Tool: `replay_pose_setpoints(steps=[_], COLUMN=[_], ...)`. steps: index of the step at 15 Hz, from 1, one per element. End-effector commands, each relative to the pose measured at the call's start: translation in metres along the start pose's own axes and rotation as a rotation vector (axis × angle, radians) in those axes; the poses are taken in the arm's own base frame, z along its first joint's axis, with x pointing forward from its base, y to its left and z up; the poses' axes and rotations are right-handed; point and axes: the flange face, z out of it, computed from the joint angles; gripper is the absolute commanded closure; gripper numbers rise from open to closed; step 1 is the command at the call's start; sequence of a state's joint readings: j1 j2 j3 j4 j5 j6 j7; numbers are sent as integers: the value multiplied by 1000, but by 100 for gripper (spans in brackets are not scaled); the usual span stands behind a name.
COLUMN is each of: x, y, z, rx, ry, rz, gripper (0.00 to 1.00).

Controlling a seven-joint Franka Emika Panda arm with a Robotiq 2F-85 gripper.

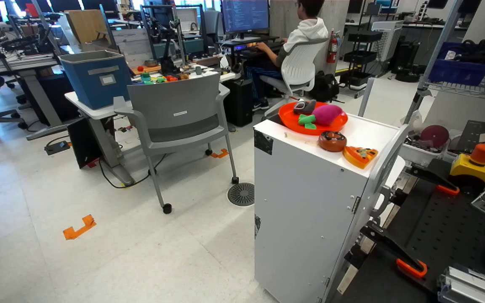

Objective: Put the purple plush toy in the sink

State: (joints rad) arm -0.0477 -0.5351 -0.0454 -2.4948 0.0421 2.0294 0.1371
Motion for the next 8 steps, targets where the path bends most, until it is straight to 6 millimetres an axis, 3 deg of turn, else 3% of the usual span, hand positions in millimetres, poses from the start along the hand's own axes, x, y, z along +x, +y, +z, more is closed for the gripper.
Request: replay_pose_setpoints(steps=[1, 8], x=[20, 61], y=[0, -3], z=[-7, 1], rx=[-14, -98], ry=[-29, -175], rz=[41, 49], gripper=[0, 0])
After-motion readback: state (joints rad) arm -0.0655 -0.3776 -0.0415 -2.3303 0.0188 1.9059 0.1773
